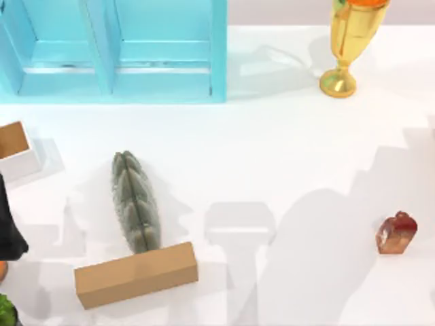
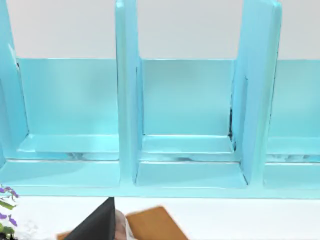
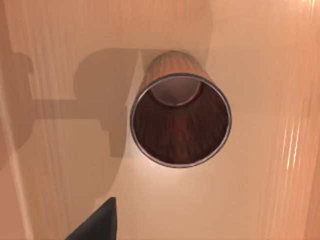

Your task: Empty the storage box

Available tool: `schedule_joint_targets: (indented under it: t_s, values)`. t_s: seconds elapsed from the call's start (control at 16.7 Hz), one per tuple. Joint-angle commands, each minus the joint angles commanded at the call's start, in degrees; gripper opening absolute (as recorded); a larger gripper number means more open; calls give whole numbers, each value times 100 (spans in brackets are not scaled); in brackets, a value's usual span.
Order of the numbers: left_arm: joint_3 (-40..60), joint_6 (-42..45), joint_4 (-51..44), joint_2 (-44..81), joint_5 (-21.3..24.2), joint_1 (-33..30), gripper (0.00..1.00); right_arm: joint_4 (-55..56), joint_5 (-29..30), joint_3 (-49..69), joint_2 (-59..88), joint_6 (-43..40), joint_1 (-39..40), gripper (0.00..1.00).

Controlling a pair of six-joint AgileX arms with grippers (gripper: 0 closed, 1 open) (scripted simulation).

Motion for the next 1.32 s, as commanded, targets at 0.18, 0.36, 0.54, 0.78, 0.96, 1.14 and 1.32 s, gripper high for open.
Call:
schedule_joint_targets:
  t_s: [0.18, 0.36, 0.54, 0.78, 0.96, 1.14, 1.32]
  values:
    - [0, 0, 0, 0, 0, 0, 100, 109, 2, -107, -8, 12, 17, 100]
    - [0, 0, 0, 0, 0, 0, 100, 645, 0, -597, 52, 22, 21, 100]
    - [0, 0, 0, 0, 0, 0, 100, 1405, 1, -1242, 144, 28, 26, 100]
    - [0, 0, 0, 0, 0, 0, 100, 2136, 2, -1883, 249, 31, 28, 100]
    - [0, 0, 0, 0, 0, 0, 100, 2169, 2, -1914, 254, 32, 28, 100]
    - [0, 0, 0, 0, 0, 0, 100, 2169, 2, -1914, 254, 32, 28, 85]
    - [0, 0, 0, 0, 0, 0, 100, 2169, 2, -1914, 254, 32, 28, 62]
